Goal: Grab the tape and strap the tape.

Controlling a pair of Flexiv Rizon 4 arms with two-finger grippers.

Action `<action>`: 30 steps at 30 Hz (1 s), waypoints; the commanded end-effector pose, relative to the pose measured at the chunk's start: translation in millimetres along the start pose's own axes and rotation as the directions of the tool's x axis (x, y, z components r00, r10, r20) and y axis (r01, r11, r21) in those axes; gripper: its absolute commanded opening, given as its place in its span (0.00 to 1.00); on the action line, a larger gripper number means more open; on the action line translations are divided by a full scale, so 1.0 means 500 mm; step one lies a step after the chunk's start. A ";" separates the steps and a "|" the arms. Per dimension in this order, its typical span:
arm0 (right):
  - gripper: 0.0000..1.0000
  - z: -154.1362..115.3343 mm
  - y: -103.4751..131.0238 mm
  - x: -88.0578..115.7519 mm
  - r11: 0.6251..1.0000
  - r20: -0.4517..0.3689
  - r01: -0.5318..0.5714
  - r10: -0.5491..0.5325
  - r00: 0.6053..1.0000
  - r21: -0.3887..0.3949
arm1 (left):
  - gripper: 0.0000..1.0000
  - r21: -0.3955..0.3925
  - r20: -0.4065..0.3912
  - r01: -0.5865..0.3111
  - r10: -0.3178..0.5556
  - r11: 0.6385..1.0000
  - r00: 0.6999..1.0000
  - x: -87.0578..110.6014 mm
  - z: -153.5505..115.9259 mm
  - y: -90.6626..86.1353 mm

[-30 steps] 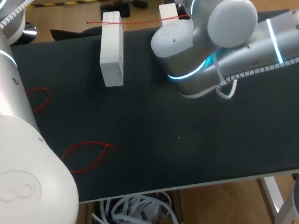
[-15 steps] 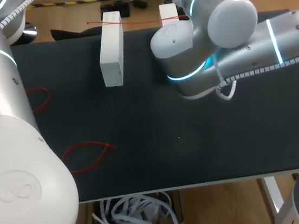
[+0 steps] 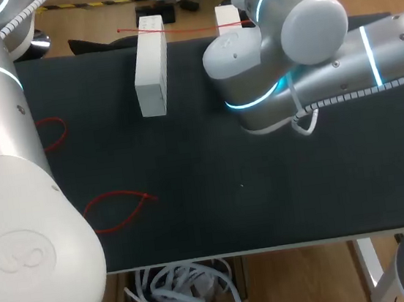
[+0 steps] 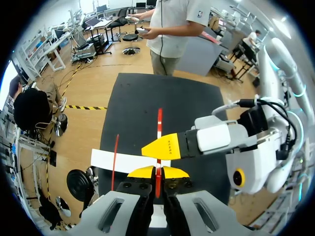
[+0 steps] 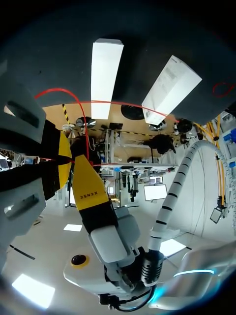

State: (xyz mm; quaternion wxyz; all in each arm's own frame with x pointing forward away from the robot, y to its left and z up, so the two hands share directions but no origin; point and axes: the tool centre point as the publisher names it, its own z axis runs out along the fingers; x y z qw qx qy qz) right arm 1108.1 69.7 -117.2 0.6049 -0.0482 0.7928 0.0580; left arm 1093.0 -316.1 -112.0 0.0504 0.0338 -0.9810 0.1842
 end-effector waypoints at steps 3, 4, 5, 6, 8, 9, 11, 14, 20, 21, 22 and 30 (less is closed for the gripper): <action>0.00 0.000 0.004 -0.004 1.000 -0.011 0.003 -0.003 1.000 0.001 | 0.00 -0.005 -0.003 0.001 -0.001 1.000 1.000 -0.002 -0.002 -0.003; 0.00 0.000 0.005 -0.004 1.000 -0.012 0.003 -0.003 1.000 0.000 | 0.00 -0.005 -0.003 0.001 -0.001 1.000 1.000 -0.002 -0.002 -0.003; 0.00 0.000 0.006 -0.004 1.000 -0.012 0.003 -0.003 1.000 -0.001 | 0.00 -0.005 -0.003 0.001 -0.001 1.000 1.000 -0.002 -0.002 -0.003; 0.00 0.000 0.006 -0.004 1.000 -0.012 0.003 -0.003 1.000 -0.002 | 0.00 -0.005 -0.003 0.001 -0.001 1.000 1.000 -0.002 -0.002 -0.003; 0.00 0.001 0.007 -0.004 1.000 -0.013 0.001 -0.001 1.000 -0.004 | 0.00 -0.005 -0.003 0.001 -0.001 1.000 1.000 -0.002 -0.002 -0.003; 0.00 0.001 0.008 -0.004 1.000 -0.012 0.001 -0.001 1.000 -0.006 | 0.00 -0.005 -0.003 0.001 -0.001 1.000 1.000 -0.002 -0.002 -0.003; 0.00 0.002 0.008 -0.005 1.000 -0.012 -0.001 0.001 1.000 -0.008 | 0.00 -0.005 -0.003 0.001 -0.001 1.000 1.000 -0.002 -0.002 -0.003; 0.00 0.002 0.011 -0.003 1.000 -0.014 -0.002 0.002 1.000 -0.012 | 0.00 -0.005 -0.003 0.001 -0.001 1.000 1.000 -0.002 -0.002 -0.003; 0.00 0.003 0.013 -0.001 1.000 -0.017 -0.004 0.003 1.000 -0.015 | 0.00 -0.005 -0.003 0.001 -0.001 1.000 1.000 -0.002 -0.002 -0.003; 0.00 0.003 0.013 -0.001 1.000 -0.017 -0.004 0.004 1.000 -0.014 | 0.00 -0.005 -0.003 0.001 -0.001 1.000 1.000 -0.002 -0.002 -0.003; 0.00 0.003 0.012 -0.001 1.000 -0.017 -0.004 0.004 1.000 -0.014 | 0.00 -0.005 -0.003 0.001 -0.001 1.000 1.000 -0.002 -0.002 -0.003; 0.00 0.004 0.009 -0.001 1.000 -0.023 -0.011 0.011 1.000 -0.004 | 0.00 -0.005 -0.003 0.001 -0.001 1.000 1.000 -0.002 -0.002 -0.003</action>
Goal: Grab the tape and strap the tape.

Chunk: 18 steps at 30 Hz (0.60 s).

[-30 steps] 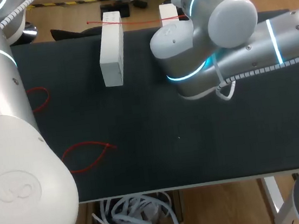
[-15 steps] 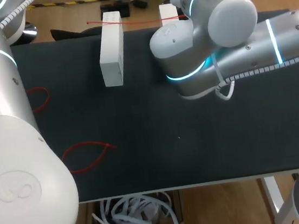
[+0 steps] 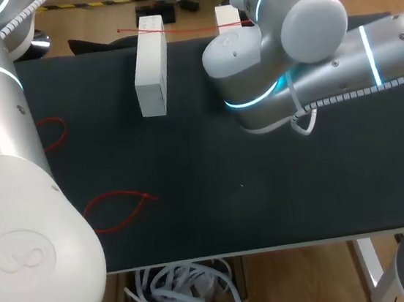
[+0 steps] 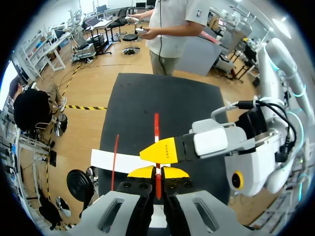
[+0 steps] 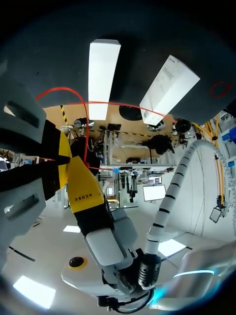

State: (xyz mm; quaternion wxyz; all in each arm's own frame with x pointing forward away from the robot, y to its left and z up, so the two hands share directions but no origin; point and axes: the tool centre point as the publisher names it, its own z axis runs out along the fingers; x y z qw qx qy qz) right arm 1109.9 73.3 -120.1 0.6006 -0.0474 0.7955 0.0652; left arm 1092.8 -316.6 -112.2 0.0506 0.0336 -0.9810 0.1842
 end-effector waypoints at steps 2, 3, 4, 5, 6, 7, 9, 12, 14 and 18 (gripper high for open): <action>0.00 -0.002 0.002 -0.006 1.000 -0.017 -0.003 0.003 1.000 0.007 | 0.00 -0.005 -0.002 0.001 -0.001 1.000 1.000 -0.002 -0.003 -0.002; 0.00 -0.002 0.002 -0.006 1.000 -0.018 -0.005 0.005 1.000 0.007 | 0.00 -0.005 -0.002 0.001 -0.001 1.000 1.000 -0.002 -0.003 -0.002; 0.00 -0.003 0.002 -0.005 1.000 -0.020 -0.006 0.007 1.000 0.007 | 0.00 -0.005 -0.002 0.001 -0.001 1.000 1.000 -0.002 -0.003 -0.002; 0.03 -0.003 0.001 -0.004 1.000 -0.021 -0.007 0.007 1.000 0.008 | 0.00 -0.005 -0.002 0.001 -0.001 1.000 1.000 -0.002 -0.003 -0.002; 0.15 -0.003 0.001 -0.004 1.000 -0.022 -0.007 0.007 1.000 0.008 | 0.00 -0.005 -0.002 0.001 -0.001 1.000 1.000 -0.002 -0.003 -0.002; 0.27 -0.004 0.001 -0.004 1.000 -0.024 -0.007 0.007 1.000 0.009 | 0.00 -0.005 -0.002 0.001 -0.001 1.000 1.000 -0.002 -0.003 -0.002; 0.65 -0.005 0.000 -0.003 1.000 -0.026 -0.008 0.008 1.000 0.010 | 0.00 -0.005 -0.002 0.001 -0.001 1.000 1.000 -0.002 -0.003 -0.002; 1.00 -0.006 0.000 -0.003 1.000 -0.028 -0.009 0.009 1.000 0.012 | 0.00 -0.005 -0.002 0.001 -0.001 1.000 1.000 -0.002 -0.003 -0.002; 1.00 -0.007 -0.001 -0.003 1.000 -0.028 -0.008 0.009 1.000 0.014 | 0.00 -0.005 -0.002 0.001 -0.001 1.000 1.000 -0.002 -0.003 -0.002; 1.00 -0.011 -0.004 -0.003 1.000 -0.026 -0.002 0.002 1.000 0.013 | 0.00 -0.005 -0.002 0.001 -0.001 1.000 1.000 -0.002 -0.003 -0.002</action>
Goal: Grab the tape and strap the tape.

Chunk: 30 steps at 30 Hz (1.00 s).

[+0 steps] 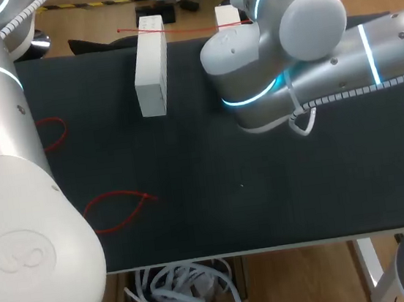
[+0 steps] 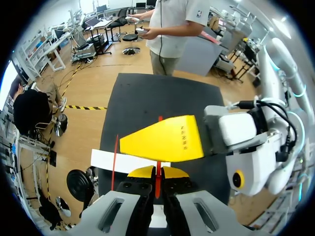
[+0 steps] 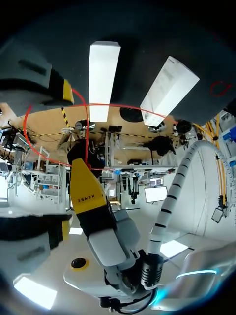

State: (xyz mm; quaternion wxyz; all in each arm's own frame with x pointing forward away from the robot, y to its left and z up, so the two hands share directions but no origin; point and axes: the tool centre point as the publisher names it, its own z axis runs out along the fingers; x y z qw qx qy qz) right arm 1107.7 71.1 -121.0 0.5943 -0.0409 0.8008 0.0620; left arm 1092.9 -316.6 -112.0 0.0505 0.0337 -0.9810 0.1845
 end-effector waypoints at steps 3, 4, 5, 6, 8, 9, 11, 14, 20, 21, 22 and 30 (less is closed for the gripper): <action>1.00 -0.013 -0.006 -0.005 1.000 -0.010 0.010 -0.010 1.000 -0.003 | 0.00 -0.006 -0.002 0.001 -0.001 1.000 1.000 -0.002 -0.003 -0.002; 1.00 -0.016 -0.009 -0.004 1.000 -0.010 0.009 -0.009 1.000 -0.003 | 0.00 -0.006 -0.002 0.001 -0.001 1.000 1.000 -0.002 -0.003 -0.002; 1.00 -0.019 -0.012 -0.004 1.000 -0.011 0.008 -0.008 1.000 -0.003 | 0.00 -0.006 -0.002 0.001 -0.001 1.000 1.000 -0.002 -0.003 -0.002; 1.00 -0.023 -0.016 -0.003 1.000 -0.011 0.007 -0.008 1.000 -0.003 | 0.00 -0.006 -0.002 0.001 -0.001 1.000 1.000 -0.002 -0.003 -0.002; 1.00 -0.030 -0.024 -0.002 1.000 -0.015 0.002 -0.002 1.000 -0.003 | 0.00 -0.006 -0.002 0.001 -0.001 1.000 1.000 -0.002 -0.003 -0.002; 1.00 -0.033 -0.029 0.000 1.000 -0.017 0.001 -0.001 1.000 -0.003 | 0.00 -0.006 -0.002 0.001 -0.001 1.000 1.000 -0.002 -0.003 -0.002; 1.00 -0.042 -0.036 0.002 1.000 -0.025 -0.009 0.009 1.000 -0.007 | 0.00 -0.006 -0.002 0.001 -0.001 1.000 1.000 -0.002 -0.003 -0.002; 1.00 -0.055 -0.048 0.011 0.999 -0.057 -0.041 0.040 0.998 -0.026 | 0.00 -0.006 -0.002 0.001 -0.001 1.000 1.000 -0.002 -0.003 -0.002; 1.00 -0.070 -0.103 0.048 0.998 -0.147 -0.063 0.060 0.987 -0.017 | 0.00 -0.006 -0.002 0.001 -0.001 1.000 1.000 -0.002 -0.003 -0.002; 1.00 -0.071 -0.114 0.057 0.998 -0.172 -0.066 0.062 0.983 -0.014 | 0.00 -0.006 -0.002 0.001 -0.001 1.000 1.000 -0.002 -0.003 -0.002; 1.00 -0.073 -0.126 0.068 0.997 -0.195 -0.071 0.068 0.978 -0.010 | 0.00 -0.006 -0.002 0.001 -0.001 1.000 1.000 -0.002 -0.003 -0.002; 1.00 -0.072 -0.213 0.122 0.999 -0.270 -0.009 0.020 0.963 0.042 | 0.00 -0.006 -0.002 0.001 -0.001 1.000 1.000 -0.002 -0.003 -0.002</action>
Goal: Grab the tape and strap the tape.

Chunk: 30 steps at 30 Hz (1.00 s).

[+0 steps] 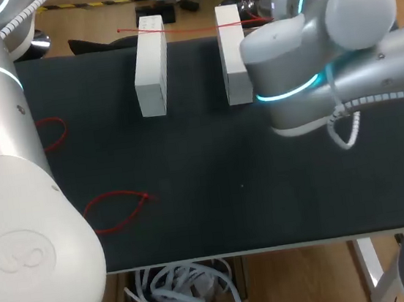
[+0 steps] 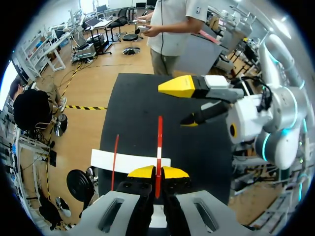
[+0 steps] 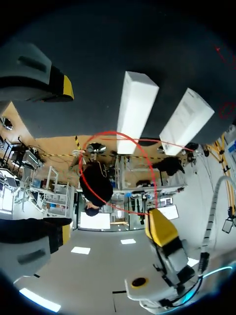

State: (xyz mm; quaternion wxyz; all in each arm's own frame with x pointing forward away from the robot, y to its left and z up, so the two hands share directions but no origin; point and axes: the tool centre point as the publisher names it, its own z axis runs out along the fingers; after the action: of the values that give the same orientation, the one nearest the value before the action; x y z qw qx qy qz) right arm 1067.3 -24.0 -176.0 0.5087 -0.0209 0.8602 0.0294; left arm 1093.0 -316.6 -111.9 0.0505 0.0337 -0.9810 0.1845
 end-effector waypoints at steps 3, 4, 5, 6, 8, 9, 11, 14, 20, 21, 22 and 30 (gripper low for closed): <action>1.00 0.017 -0.050 -0.009 1.000 -0.070 -0.009 0.007 0.997 -0.025 | 0.00 -0.006 -0.002 0.001 -0.001 1.000 1.000 -0.002 -0.003 -0.002; 1.00 0.025 -0.055 -0.013 1.000 -0.062 -0.006 0.004 0.998 -0.030 | 0.00 -0.006 -0.002 0.001 -0.001 1.000 1.000 -0.002 -0.003 -0.002; 1.00 0.031 -0.060 -0.016 0.999 -0.056 -0.003 0.001 0.998 -0.033 | 0.00 -0.006 -0.002 0.001 -0.001 1.000 1.000 -0.002 -0.003 -0.002; 1.00 0.037 -0.063 -0.019 0.999 -0.047 0.002 -0.004 0.999 -0.042 | 0.00 -0.006 -0.002 0.001 -0.001 1.000 1.000 -0.002 -0.003 -0.002; 1.00 0.050 -0.075 -0.022 0.999 -0.044 0.018 -0.020 0.999 -0.041 | 0.00 -0.006 -0.002 0.001 -0.001 1.000 1.000 -0.002 -0.003 -0.002; 1.00 0.058 -0.082 -0.023 0.999 -0.043 0.019 -0.020 0.999 -0.042 | 0.00 -0.006 -0.002 0.001 -0.001 1.000 1.000 -0.002 -0.003 -0.002; 1.00 0.069 -0.092 -0.029 0.999 -0.035 0.014 -0.015 0.999 -0.040 | 0.00 -0.006 -0.002 0.001 -0.001 1.000 1.000 -0.002 -0.003 -0.002; 1.00 0.081 -0.094 -0.038 0.999 -0.029 0.003 -0.004 1.000 -0.053 | 0.00 -0.006 -0.002 0.001 -0.001 1.000 1.000 -0.002 -0.003 -0.002; 1.00 0.084 -0.086 -0.042 0.997 -0.030 -0.004 0.002 1.000 -0.077 | 0.00 -0.006 -0.002 0.001 -0.001 1.000 1.000 -0.002 -0.003 -0.002; 1.00 0.084 -0.086 -0.042 0.997 -0.030 -0.004 0.002 1.000 -0.077 | 0.00 -0.006 -0.002 0.001 -0.001 1.000 1.000 -0.002 -0.003 -0.002; 1.00 0.084 -0.086 -0.042 0.997 -0.030 -0.004 0.002 1.000 -0.077 | 0.00 -0.006 -0.002 0.001 -0.001 1.000 1.000 -0.002 -0.003 -0.002; 1.00 0.084 -0.086 -0.042 0.997 -0.030 -0.004 0.002 1.000 -0.077 | 0.00 -0.014 0.005 0.004 -0.003 1.000 1.000 -0.001 -0.006 0.000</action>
State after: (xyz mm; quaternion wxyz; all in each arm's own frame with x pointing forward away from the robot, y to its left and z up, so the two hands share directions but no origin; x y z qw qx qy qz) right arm 1117.3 -62.9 -182.0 0.4990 -0.0378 0.8635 0.0628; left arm 1093.5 -316.0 -112.3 0.0498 0.0342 -0.9811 0.1836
